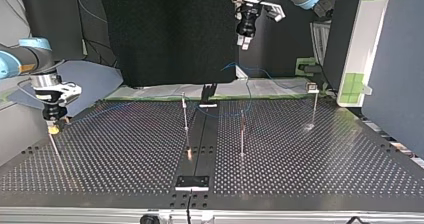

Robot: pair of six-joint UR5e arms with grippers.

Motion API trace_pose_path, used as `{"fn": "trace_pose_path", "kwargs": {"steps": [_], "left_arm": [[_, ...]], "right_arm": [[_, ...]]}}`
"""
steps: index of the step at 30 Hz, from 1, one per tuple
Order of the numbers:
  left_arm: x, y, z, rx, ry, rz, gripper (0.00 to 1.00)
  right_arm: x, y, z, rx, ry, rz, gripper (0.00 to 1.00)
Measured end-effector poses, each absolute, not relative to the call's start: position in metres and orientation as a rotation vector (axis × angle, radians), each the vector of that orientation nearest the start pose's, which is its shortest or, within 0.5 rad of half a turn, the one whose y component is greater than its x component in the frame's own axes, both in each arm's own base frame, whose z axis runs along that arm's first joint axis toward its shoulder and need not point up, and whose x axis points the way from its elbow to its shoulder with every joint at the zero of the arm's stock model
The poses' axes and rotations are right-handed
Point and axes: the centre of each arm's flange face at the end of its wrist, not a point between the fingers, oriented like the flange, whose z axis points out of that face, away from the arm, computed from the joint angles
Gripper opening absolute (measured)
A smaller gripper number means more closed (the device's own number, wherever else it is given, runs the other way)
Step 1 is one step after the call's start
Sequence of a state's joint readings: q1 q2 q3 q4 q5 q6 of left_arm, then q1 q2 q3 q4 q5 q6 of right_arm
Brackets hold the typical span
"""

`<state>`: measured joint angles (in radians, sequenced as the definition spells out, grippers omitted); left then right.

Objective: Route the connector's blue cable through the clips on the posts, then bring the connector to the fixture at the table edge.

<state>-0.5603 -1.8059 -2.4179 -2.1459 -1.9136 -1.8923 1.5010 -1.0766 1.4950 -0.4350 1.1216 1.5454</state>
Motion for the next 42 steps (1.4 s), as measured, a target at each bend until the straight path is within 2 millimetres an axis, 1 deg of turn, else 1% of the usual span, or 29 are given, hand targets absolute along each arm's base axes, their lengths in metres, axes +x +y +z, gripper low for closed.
{"fn": "trace_pose_path", "kwargs": {"steps": [42], "left_arm": [[0.2592,-0.2791,0.1219,-0.061,1.668,-0.379,0.98]], "right_arm": [[0.1291,-0.6653,0.2808,1.445,-0.985,1.457,1.0]]}}
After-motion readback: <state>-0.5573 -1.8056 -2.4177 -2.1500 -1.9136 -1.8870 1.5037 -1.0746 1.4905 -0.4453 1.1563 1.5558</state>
